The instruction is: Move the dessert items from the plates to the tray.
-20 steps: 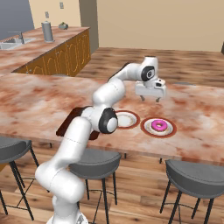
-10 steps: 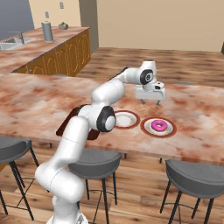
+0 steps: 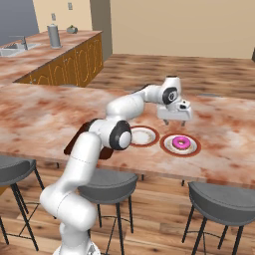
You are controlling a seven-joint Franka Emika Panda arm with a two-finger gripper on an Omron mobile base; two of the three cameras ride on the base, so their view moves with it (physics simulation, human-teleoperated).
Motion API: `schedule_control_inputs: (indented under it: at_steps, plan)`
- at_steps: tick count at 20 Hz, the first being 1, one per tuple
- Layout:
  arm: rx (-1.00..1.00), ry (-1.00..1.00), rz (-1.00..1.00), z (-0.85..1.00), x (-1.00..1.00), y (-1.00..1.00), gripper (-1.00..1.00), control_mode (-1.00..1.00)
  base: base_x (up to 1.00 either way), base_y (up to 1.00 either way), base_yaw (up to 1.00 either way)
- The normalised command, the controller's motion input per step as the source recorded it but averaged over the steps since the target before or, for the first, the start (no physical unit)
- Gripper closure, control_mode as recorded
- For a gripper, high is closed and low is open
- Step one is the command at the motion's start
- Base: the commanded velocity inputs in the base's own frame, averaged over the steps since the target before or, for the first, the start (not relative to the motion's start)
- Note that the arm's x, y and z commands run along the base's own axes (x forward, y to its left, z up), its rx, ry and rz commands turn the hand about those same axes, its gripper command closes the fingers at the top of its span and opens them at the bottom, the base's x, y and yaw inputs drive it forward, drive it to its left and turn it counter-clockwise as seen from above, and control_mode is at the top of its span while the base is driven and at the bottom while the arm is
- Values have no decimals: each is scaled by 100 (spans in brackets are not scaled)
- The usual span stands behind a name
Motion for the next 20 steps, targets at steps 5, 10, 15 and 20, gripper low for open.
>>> schedule_control_inputs:
  at_steps: [5, 10, 15, 20]
  plan:
    - [0, -3, 0, -7, 0, -4, -100, -100, 0, 0, 0]
    - [0, 0, 0, -21, 0, 2, -100, -100, 0, 0, 0]
    - [0, 0, 0, -34, 0, 1, -100, -100, 0, 0, 0]
    - [0, 0, 0, -24, 0, 0, -100, -100, 0, 0, 0]
